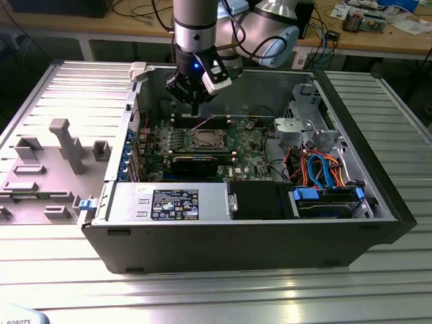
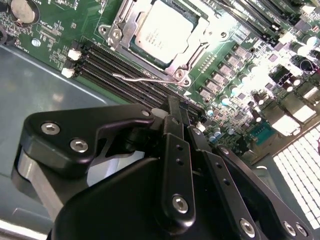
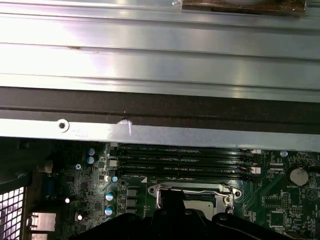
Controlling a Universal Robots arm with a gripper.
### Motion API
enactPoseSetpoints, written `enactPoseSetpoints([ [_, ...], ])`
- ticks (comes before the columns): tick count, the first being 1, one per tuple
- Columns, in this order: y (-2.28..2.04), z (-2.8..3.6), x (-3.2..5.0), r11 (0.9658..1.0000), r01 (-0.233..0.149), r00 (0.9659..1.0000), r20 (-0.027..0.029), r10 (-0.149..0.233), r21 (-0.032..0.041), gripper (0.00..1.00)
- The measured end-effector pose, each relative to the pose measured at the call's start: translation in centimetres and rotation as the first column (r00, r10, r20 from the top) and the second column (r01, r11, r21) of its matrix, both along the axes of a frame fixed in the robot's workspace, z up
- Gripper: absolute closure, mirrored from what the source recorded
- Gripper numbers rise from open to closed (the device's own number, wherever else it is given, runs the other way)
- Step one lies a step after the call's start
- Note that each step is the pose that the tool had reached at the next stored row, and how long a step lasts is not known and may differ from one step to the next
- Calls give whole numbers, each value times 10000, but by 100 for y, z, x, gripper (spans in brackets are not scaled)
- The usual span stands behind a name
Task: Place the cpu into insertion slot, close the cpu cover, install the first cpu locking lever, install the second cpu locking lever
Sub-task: 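Install the first cpu locking lever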
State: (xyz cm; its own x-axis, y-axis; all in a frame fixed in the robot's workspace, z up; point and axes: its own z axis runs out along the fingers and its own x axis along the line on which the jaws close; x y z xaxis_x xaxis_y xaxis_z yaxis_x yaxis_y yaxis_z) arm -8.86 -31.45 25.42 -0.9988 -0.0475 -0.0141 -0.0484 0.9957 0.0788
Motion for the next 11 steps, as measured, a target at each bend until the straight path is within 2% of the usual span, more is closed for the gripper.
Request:
enactPoseSetpoints([
  [2,0,-21,49,10000,-1,10000,1,1,-5,89],
  [7,0,-48,69,10000,-1,10000,1,1,-6,89],
  [11,0,-135,96,10000,0,10000,1,0,-2,89],
])
